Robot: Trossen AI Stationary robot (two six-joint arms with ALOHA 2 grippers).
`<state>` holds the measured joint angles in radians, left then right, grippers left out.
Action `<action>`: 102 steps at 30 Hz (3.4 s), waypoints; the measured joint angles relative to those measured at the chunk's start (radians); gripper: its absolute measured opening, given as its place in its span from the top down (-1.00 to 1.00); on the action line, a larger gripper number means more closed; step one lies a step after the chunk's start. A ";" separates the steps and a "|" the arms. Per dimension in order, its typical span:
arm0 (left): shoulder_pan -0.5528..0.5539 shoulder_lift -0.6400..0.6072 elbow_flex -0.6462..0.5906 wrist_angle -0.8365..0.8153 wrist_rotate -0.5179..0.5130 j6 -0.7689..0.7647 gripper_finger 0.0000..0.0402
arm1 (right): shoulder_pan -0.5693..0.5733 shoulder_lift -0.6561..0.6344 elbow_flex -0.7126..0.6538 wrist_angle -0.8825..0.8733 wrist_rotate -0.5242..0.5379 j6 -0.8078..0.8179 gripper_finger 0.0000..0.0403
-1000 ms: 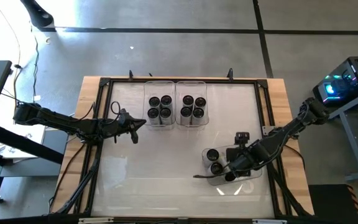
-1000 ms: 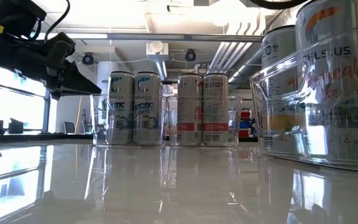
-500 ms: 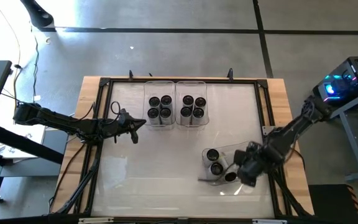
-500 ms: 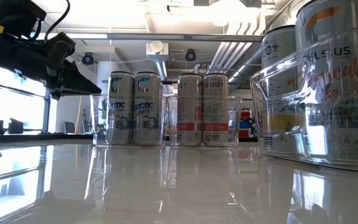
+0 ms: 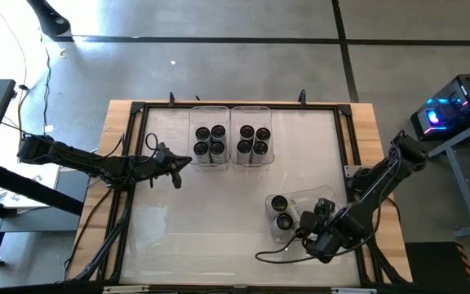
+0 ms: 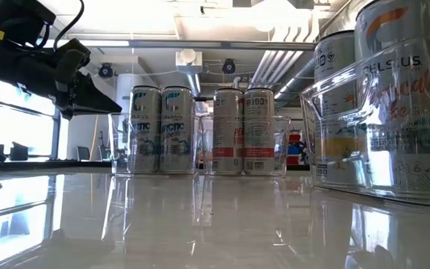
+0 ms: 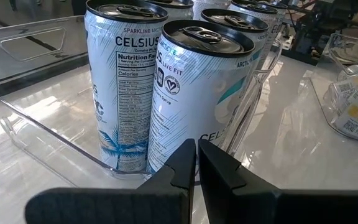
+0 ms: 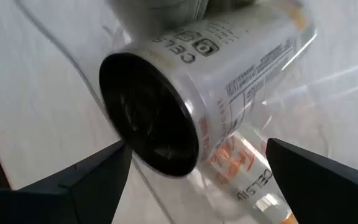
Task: Sort soda cans
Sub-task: Adjust the soda can in the bottom right transparent bin
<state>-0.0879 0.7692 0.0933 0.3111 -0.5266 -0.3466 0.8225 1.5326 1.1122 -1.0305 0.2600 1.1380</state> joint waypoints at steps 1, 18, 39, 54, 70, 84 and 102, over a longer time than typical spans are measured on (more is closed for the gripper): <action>0.000 0.000 0.000 0.000 0.000 0.000 0.93 | -0.004 0.000 0.000 0.001 0.008 0.000 -0.82; 0.000 0.000 0.000 0.000 0.000 0.000 0.93 | -0.062 -0.014 0.008 -0.005 0.079 -0.017 -0.82; 0.000 0.000 0.000 0.000 0.009 0.000 0.93 | -0.227 -0.024 0.150 -0.292 0.213 -0.080 -0.82; 0.000 0.000 0.000 0.000 0.012 0.000 0.93 | -0.124 -0.024 0.229 -0.489 -0.036 -0.222 -0.82; 0.000 0.000 0.000 -0.003 0.020 0.000 0.93 | -0.192 -0.044 -0.207 -0.127 -0.218 -0.596 -0.82; 0.000 0.000 0.000 -0.007 0.021 0.001 0.93 | -0.259 -0.049 -0.280 -0.013 -0.265 -0.753 -0.82; 0.000 0.003 0.000 -0.008 0.021 0.008 0.93 | -0.240 -0.043 -0.300 -0.006 -0.111 -0.587 -0.73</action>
<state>-0.0879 0.7719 0.0933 0.3031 -0.5053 -0.3382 0.5823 1.4898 0.8120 -1.0367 0.1495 0.5511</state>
